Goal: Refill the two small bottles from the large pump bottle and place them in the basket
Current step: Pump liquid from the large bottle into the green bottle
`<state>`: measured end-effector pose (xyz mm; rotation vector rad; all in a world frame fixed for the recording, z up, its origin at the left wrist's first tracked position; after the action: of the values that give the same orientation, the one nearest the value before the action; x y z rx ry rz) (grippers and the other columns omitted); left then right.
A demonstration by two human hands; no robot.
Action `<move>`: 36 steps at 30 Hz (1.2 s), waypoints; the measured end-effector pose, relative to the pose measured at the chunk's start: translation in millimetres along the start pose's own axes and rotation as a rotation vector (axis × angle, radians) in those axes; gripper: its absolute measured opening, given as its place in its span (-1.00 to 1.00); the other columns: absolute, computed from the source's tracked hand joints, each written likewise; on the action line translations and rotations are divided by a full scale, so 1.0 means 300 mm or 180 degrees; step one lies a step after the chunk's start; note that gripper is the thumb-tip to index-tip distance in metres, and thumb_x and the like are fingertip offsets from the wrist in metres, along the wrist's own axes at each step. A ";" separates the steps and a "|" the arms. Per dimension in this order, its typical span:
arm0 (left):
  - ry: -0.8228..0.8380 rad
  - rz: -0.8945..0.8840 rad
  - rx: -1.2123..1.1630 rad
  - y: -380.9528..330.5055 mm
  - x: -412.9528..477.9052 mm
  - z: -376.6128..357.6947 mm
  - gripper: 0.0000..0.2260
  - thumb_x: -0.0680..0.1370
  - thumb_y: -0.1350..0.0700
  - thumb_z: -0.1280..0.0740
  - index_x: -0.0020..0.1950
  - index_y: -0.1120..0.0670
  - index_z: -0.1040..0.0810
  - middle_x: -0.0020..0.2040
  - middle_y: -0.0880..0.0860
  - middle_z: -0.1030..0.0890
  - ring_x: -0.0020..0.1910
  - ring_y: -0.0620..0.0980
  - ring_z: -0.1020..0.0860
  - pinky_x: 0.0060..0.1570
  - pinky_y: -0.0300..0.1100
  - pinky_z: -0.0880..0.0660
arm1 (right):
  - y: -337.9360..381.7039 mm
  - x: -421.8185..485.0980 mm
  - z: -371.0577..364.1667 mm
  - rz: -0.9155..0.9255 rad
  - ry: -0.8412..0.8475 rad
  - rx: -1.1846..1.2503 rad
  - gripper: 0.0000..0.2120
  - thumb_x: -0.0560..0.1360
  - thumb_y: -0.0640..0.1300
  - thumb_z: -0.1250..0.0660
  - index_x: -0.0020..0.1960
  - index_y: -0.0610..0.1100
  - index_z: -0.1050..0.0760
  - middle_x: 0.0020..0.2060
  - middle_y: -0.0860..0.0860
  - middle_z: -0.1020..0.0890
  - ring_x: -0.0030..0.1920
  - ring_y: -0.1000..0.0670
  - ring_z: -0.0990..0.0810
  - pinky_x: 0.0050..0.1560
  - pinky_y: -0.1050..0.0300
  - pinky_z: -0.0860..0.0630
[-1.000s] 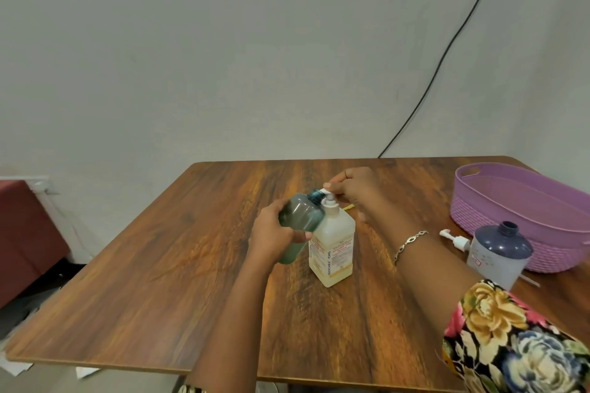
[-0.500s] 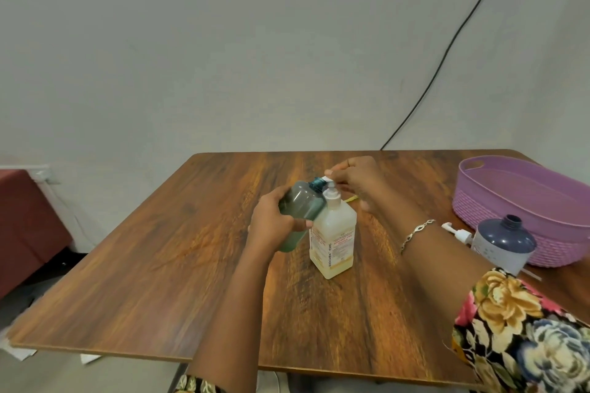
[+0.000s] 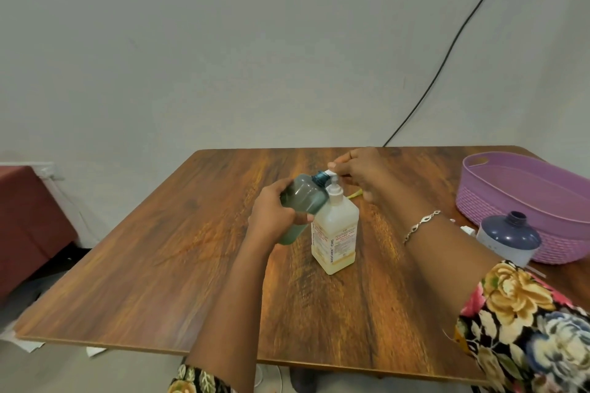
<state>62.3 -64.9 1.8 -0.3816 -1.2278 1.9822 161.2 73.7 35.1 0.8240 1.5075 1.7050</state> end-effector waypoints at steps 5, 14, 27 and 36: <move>0.0086 -0.0027 0.0097 0.017 0.000 -0.012 -0.30 0.28 0.22 -0.54 0.39 0.05 -0.39 0.26 0.03 -0.48 0.17 0.03 -0.44 0.21 0.11 -0.41 | -0.031 0.009 0.001 0.0104 -0.0009 -0.0381 -0.87 0.41 -0.29 -0.39 -0.29 -0.19 -0.50 -0.29 -0.03 -0.59 -0.28 0.05 -0.53 -0.26 0.18 -0.47; 0.0062 -0.0077 -0.0052 -0.002 0.003 0.006 -0.30 0.29 0.28 -0.52 0.39 0.08 -0.38 0.23 0.02 -0.50 0.12 0.00 -0.43 0.15 0.00 -0.41 | 0.004 0.007 -0.005 0.0019 0.0022 -0.0097 -0.87 0.41 -0.35 -0.36 -0.28 -0.20 -0.49 -0.30 -0.04 -0.59 -0.32 0.08 -0.55 -0.50 0.36 -0.43; 0.0060 -0.0075 -0.0005 -0.005 0.001 -0.001 -0.28 0.27 0.26 -0.54 0.40 0.08 -0.37 0.27 0.04 -0.48 0.16 0.02 -0.44 0.18 0.02 -0.42 | -0.004 0.001 0.006 -0.0011 0.0117 -0.0041 -0.90 0.42 -0.32 -0.38 -0.24 -0.21 -0.50 -0.30 -0.05 -0.59 -0.34 0.07 -0.54 -0.45 0.32 -0.47; 0.0087 -0.0007 0.0090 0.023 -0.011 -0.023 -0.28 0.27 0.24 -0.55 0.39 0.07 -0.37 0.28 0.03 -0.47 0.19 0.02 -0.43 0.23 0.06 -0.40 | -0.046 -0.004 -0.006 0.0214 -0.0010 -0.0456 -0.89 0.43 -0.28 -0.37 -0.26 -0.20 -0.49 -0.33 -0.03 -0.58 -0.39 0.10 -0.51 -0.53 0.38 -0.40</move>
<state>65.6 -64.6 -8.1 -0.3919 -1.1815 1.9842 161.6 72.7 21.3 0.8093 1.3514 1.8365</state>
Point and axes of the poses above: each hand's wrist, its own x-axis towards the middle knuckle, its own z-axis out of the back of the hand, y = z × x, the point moved 4 cm from there along x, towards the middle knuckle
